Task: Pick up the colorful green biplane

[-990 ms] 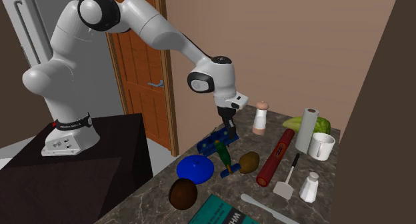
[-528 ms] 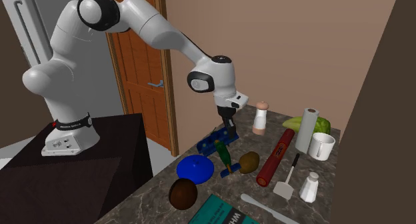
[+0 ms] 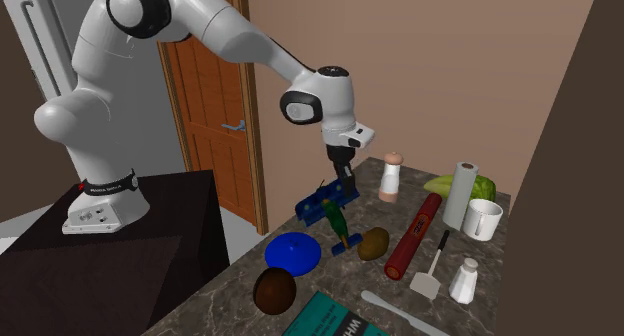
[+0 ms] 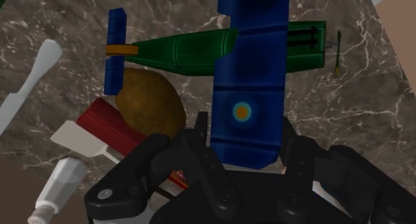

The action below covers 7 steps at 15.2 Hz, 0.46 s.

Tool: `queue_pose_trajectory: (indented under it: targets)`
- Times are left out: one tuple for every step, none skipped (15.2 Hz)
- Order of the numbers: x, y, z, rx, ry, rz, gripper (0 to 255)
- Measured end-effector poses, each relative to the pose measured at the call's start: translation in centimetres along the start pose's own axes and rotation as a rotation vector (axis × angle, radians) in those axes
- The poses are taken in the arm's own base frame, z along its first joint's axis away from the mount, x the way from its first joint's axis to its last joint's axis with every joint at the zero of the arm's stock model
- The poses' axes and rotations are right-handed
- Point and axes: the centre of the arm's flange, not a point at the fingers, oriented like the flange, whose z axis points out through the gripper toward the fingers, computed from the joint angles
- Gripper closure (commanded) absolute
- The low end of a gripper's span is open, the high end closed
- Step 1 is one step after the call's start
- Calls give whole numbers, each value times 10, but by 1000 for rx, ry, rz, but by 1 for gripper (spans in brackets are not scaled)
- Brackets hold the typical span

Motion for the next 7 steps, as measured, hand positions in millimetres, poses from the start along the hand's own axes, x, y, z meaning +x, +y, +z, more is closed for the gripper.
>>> queue_pose_trajectory:
  targets:
    - [0,-1,-5,0,0,0,255]
    - [1,0,-10,0,0,0,255]
    - [3,-1,-15,0,0,0,255]
    - [4,-2,-20,0,0,0,255]
    - [4,-2,-26,0,0,0,255]
    - [3,-4,-32,0,0,0,255]
    - [5,-3,-35,0,0,0,255]
